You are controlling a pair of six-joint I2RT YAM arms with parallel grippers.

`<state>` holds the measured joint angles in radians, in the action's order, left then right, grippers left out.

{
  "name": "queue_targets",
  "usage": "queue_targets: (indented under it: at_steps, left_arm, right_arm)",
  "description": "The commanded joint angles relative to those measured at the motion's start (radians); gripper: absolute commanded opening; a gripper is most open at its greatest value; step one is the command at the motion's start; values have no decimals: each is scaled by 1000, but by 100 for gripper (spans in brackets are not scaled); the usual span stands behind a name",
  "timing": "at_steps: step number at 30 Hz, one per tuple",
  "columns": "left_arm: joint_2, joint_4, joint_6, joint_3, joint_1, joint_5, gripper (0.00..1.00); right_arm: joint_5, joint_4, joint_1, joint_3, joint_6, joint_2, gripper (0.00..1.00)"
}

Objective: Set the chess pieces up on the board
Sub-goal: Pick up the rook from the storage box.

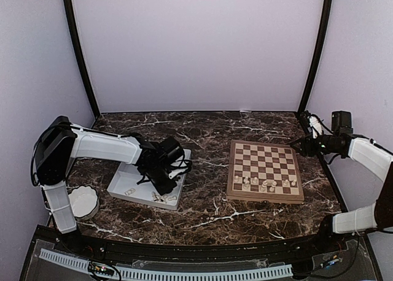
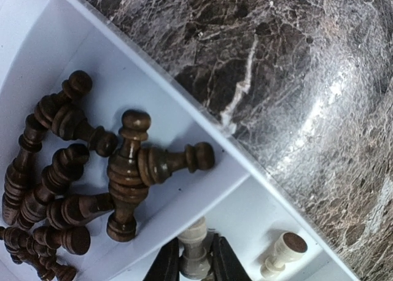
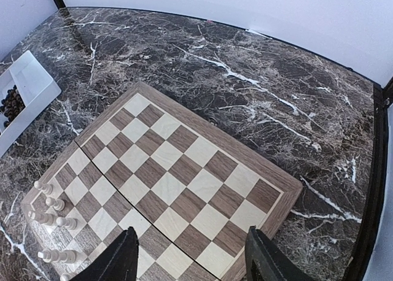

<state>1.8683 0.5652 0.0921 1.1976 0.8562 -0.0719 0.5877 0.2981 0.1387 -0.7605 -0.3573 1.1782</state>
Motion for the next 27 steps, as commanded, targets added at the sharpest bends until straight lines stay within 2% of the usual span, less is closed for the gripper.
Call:
queue_targets:
  at_steps: [1, 5, 13, 16, 19, 24, 27]
  left_arm:
    - [2, 95, -16, -8, -4, 13, 22]
    - [11, 68, -23, -27, -8, 35, 22]
    - [7, 74, -27, -18, -9, 58, 10]
    - [-85, 72, -34, -38, -8, 32, 8]
    - [-210, 2, -21, -86, -9, 49, 7]
    - [-483, -258, 19, -207, -10, 214, 9]
    - [-551, -336, 22, -215, -8, 289, 10]
  right_arm:
    - [27, -8, 4, 3, -1, 12, 61]
    - [32, -7, 4, 0, 2, 17, 61]
    - [40, 10, 4, -5, 1, -7, 61]
    - [82, 48, -3, -37, -10, -10, 59]
    - [103, 85, -47, -86, -11, 13, 57]
    - [180, 160, -203, -220, 18, 128, 55]
    - [198, 279, -321, -359, -19, 238, 54]
